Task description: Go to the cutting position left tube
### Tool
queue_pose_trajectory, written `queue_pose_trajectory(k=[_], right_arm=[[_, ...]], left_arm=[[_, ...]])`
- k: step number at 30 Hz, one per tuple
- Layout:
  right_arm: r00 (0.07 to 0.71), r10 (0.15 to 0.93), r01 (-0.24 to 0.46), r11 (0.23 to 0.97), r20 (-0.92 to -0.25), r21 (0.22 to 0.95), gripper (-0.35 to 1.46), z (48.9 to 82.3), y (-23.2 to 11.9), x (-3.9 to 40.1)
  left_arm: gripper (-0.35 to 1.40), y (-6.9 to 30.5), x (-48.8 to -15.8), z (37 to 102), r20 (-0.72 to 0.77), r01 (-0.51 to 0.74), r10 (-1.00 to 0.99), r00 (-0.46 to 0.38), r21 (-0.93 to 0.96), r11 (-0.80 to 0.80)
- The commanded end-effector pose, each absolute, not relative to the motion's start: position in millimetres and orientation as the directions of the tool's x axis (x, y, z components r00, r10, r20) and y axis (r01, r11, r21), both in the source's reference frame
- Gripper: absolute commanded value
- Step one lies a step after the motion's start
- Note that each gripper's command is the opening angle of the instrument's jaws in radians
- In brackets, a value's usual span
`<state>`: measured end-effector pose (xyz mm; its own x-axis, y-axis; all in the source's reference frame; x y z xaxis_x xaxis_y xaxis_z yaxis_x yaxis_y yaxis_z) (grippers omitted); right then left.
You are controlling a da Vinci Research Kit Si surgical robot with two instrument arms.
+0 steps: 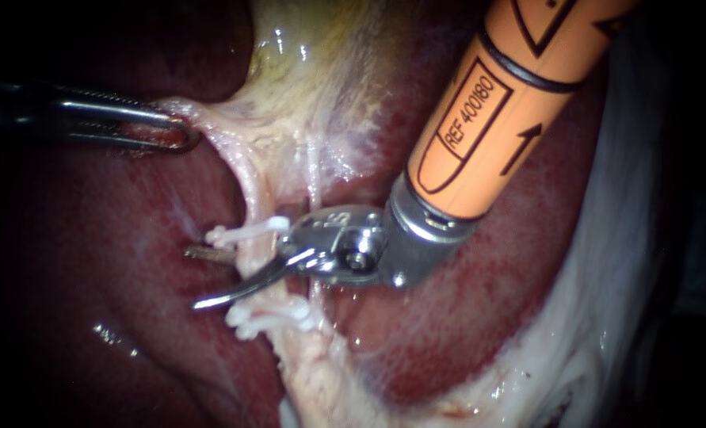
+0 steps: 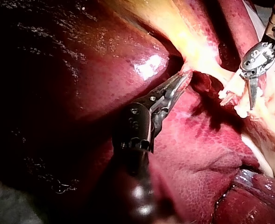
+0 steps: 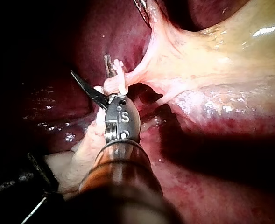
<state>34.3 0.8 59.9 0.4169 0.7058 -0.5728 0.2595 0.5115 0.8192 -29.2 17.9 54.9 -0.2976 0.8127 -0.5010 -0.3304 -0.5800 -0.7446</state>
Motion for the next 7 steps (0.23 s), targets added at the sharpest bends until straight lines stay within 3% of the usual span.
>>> queue_pose_trajectory(k=[1,7], right_arm=[[0.418,0.706,0.259,0.510,-0.571,0.820,1.45,60.1,0.8,34.2],[0.420,0.709,0.256,0.506,-0.567,0.823,1.45,60.5,0.9,34.1]], left_arm=[[-0.35,17.9,-29.2,54.9,-0.501,-0.328,0.813,-0.298,-0.746,-0.580],[-0.35,17.9,-29.3,55.0,-0.501,-0.328,0.812,-0.298,-0.745,-0.580]])
